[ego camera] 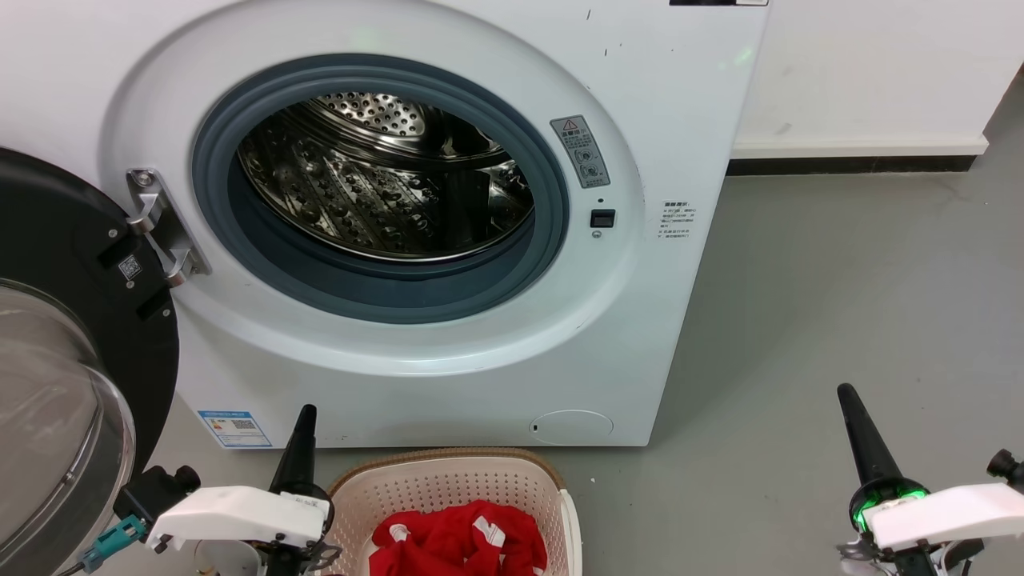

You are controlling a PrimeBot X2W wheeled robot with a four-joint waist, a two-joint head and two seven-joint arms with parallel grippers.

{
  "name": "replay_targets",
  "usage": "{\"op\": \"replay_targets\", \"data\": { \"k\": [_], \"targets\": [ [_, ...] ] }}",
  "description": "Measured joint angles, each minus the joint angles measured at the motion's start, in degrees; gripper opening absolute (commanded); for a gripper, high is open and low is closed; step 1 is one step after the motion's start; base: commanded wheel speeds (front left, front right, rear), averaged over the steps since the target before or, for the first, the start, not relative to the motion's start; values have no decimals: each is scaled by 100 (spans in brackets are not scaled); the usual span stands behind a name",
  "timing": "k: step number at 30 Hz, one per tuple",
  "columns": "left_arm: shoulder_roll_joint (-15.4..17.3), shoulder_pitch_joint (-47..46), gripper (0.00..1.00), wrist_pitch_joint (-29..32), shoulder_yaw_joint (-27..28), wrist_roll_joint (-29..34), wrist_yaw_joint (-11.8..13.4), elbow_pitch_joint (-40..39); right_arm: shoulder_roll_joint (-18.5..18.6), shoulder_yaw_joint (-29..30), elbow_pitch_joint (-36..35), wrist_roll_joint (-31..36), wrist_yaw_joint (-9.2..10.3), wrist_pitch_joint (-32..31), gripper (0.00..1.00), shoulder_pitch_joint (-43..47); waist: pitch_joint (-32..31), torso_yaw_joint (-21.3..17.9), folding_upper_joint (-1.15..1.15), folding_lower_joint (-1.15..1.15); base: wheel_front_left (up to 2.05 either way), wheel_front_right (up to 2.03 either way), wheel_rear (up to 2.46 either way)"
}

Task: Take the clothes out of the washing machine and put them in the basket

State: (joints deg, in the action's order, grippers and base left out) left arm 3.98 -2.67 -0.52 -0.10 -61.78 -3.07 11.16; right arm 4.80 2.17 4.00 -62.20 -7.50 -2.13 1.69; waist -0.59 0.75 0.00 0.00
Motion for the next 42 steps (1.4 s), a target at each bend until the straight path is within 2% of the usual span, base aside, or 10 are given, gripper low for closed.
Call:
{"op": "replay_targets", "data": {
  "k": [42],
  "targets": [
    [-63,-230,0,485,442,-2162,-302,200,0,121,703,-2256,0,-154,0,-519,50,-48,0,0,0,0,0]
  ]
}}
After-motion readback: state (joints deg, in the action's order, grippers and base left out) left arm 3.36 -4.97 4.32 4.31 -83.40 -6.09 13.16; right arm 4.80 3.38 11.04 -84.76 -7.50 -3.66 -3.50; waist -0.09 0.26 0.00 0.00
